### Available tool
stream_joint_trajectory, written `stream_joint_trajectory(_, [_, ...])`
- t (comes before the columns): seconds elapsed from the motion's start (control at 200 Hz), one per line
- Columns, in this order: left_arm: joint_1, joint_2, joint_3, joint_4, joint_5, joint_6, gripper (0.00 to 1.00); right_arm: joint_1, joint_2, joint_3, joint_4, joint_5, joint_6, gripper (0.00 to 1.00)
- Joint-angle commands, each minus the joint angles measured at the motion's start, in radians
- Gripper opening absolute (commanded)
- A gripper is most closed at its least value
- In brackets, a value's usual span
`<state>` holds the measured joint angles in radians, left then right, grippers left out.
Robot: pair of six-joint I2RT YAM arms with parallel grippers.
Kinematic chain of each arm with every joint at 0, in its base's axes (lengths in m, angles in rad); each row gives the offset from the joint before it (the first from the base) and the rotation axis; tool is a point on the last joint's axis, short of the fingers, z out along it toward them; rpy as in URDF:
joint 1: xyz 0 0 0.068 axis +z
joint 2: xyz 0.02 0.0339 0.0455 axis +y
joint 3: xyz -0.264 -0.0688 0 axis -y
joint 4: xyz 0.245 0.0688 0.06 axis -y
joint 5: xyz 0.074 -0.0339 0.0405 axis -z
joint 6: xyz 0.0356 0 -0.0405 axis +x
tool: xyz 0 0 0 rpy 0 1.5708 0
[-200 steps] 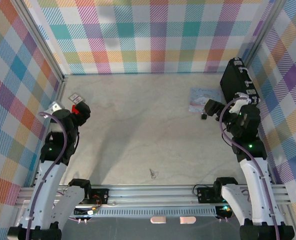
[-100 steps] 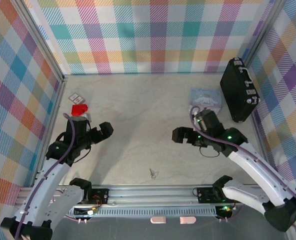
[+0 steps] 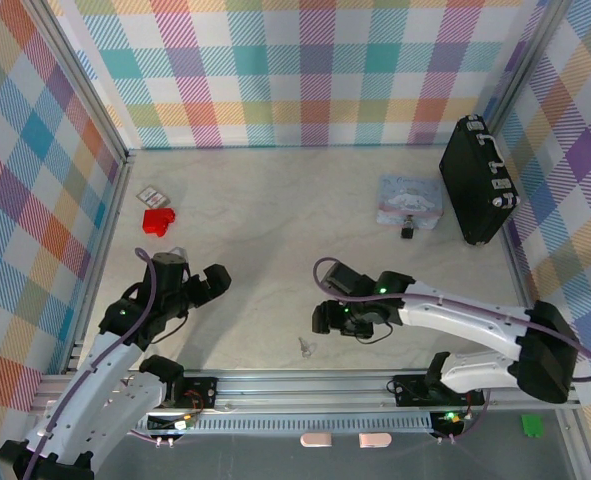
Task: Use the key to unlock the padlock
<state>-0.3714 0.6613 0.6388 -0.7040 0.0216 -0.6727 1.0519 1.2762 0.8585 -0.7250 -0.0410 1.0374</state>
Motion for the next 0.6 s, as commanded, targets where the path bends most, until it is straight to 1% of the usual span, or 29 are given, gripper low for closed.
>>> stream_joint_trajectory(0.0, [-0.007,-0.012,-0.021,0.023,-0.008,-0.021,1.0,0.019,0.076,-0.002,0.075,-0.074,0.072,0.68])
stream_joint_trajectory(0.21, [-0.007,-0.025,-0.029,0.02,-0.011,-0.01,1.0,0.034,0.199,0.01,0.155,-0.158,0.092,0.51])
stream_joint_trajectory(0.525, [-0.008,-0.035,-0.034,0.018,-0.013,0.011,1.0,0.051,0.31,0.027,0.228,-0.227,0.114,0.36])
stream_joint_trajectory(0.595, [-0.006,-0.037,-0.034,0.018,-0.014,0.014,1.0,0.051,0.32,0.031,0.232,-0.229,0.115,0.34])
